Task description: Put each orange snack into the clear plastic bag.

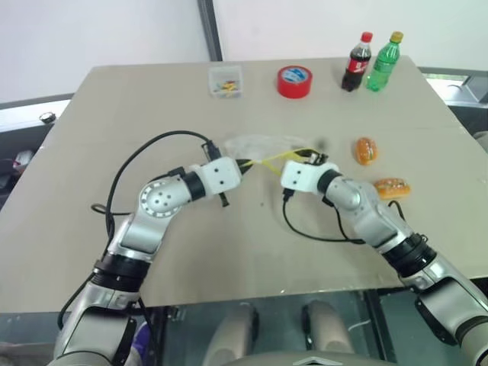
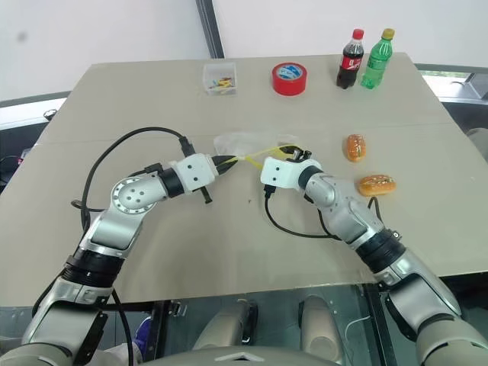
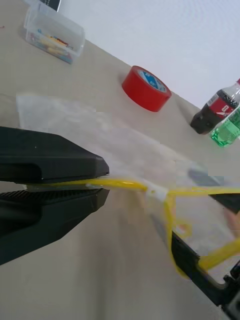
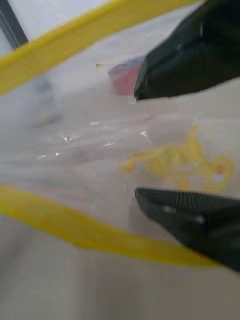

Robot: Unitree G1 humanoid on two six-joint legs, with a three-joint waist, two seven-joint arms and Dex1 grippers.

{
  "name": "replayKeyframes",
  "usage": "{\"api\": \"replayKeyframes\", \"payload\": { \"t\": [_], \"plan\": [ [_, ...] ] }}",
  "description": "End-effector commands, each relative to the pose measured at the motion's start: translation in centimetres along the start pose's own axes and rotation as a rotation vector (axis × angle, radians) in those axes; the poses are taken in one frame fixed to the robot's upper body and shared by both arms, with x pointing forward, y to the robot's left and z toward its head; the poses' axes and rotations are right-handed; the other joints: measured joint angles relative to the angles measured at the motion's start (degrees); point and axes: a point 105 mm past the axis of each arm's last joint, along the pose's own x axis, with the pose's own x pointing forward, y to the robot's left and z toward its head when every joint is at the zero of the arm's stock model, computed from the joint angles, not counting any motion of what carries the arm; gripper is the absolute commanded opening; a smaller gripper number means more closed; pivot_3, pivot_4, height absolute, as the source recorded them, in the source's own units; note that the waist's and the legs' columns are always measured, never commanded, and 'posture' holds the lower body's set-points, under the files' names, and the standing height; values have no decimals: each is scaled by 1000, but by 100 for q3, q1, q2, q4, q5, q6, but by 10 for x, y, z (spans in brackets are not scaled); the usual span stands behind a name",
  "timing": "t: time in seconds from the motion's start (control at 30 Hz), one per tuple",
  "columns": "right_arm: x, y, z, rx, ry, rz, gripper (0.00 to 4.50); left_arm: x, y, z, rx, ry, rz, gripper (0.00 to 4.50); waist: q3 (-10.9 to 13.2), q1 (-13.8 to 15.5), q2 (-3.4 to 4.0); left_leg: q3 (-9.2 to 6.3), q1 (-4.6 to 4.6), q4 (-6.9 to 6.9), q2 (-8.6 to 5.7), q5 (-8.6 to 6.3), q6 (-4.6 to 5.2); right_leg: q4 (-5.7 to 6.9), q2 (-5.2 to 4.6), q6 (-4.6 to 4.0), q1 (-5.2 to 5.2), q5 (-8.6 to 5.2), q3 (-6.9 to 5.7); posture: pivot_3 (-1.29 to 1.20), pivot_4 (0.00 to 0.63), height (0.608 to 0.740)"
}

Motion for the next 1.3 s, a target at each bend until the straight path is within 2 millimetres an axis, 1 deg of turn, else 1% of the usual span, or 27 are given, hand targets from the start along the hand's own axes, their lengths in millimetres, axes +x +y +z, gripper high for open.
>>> {"api": "replayKeyframes", "payload": {
  "t": [0.03,0.17,0.23,0.3,0.33,0.43,0.47,0.53,0.57,0.6,0.63,0.73,0.83,0.97,1.07,1.17,1.2,1.23,1.27,1.3],
  "plan": [
    [-2,-17,2,-76,-20,-51,4451,-2,9,12,34,-30,44,0,0,18,0,0,0,0,0,0,0,0,0,0,0,0,0,0,150,740],
    [-11,-22,-4,-95,-9,-65,4451,-3,12,3,6,18,75,0,0,36,0,1,0,1,-1,0,0,1,0,0,1,0,1,0,150,740],
    [-21,-24,-5,-43,-19,-56,4451,-2,13,-1,-16,34,91,0,0,39,0,0,0,1,-1,0,0,0,0,0,1,0,0,0,150,740],
    [-32,-23,-7,42,-20,-31,4451,-2,15,-5,-37,55,106,0,0,56,-1,-3,-2,0,-1,0,0,-1,0,0,2,0,-2,0,150,740],
    [-40,-27,-11,107,-5,-42,4451,-2,16,-8,-45,67,116,0,0,60,-1,-4,-3,1,-1,0,0,-2,0,0,3,0,-3,0,150,740],
    [-63,-41,-28,331,66,-126,4451,-1,20,-14,-64,95,138,0,1,73,-1,-3,-4,3,-2,0,1,-2,-1,0,5,0,-2,0,150,740],
    [-67,-43,-31,384,82,-145,4451,-1,21,-15,-68,101,144,0,0,51,-1,-4,-4,3,-1,0,1,0,-1,0,4,0,-2,0,150,740],
    [-78,-48,-55,501,216,-240,4451,2,23,-16,-76,101,154,0,0,39,-1,-1,3,3,1,-1,1,5,2,0,5,0,0,0,150,740],
    [-80,-49,-68,594,271,-287,4451,3,23,-16,-78,98,155,0,0,43,-1,-2,4,3,2,-1,1,7,3,0,5,0,0,0,150,740],
    [-81,-49,-80,682,320,-327,4451,5,23,-15,-82,93,155,0,0,45,-2,-2,4,3,1,-1,1,9,3,-1,5,0,-1,0,150,740],
    [-79,-51,-89,719,349,-359,4451,7,22,-14,-86,88,152,0,0,42,-2,-3,5,4,2,-1,1,8,4,-1,6,1,-2,0,150,740],
    [-69,-58,-110,862,407,-434,4451,9,20,-12,-90,80,148,0,0,33,-1,4,6,6,0,0,1,8,1,-3,6,3,4,0,150,740],
    [-60,-65,-123,956,429,-468,4451,9,20,-12,-88,83,147,0,1,35,1,4,4,4,0,0,0,6,0,-4,3,4,6,0,150,740],
    [-54,-73,-145,1006,474,-524,4451,6,20,-11,-91,87,155,0,1,30,0,6,3,-2,0,0,0,1,-1,-4,2,4,6,0,150,740],
    [-51,-71,-154,1057,476,-511,4451,4,21,-11,-94,91,167,0,1,28,1,6,3,-2,0,0,0,1,-2,-4,2,4,7,0,150,740],
    [-50,-70,-156,1089,463,-497,3638,2,21,-10,-99,88,175,0,1,28,1,5,1,-2,0,0,0,1,-2,-4,1,4,6,0,150,740],
    [-50,-70,-157,1077,458,-496,3195,2,21,-10,-99,88,176,0,1,27,1,6,1,-2,0,0,0,1,-2,-4,1,4,7,0,150,740],
    [-50,-71,-157,1061,453,-496,2855,2,21,-10,-99,88,178,0,1,21,1,6,1,-1,0,0,0,1,-2,-4,1,4,7,0,150,740],
    [-51,-73,-156,1035,439,-499,2113,2,21,-9,-100,88,180,0,1,22,1,7,1,-1,0,0,0,2,-2,-4,1,4,7,0,150,740],
    [-50,-77,-149,985,385,-484,1886,2,21,-8,-99,87,181,0,1,21,1,7,1,-1,0,0,0,2,-2,-4,1,4,7,0,150,740]
  ]
}}
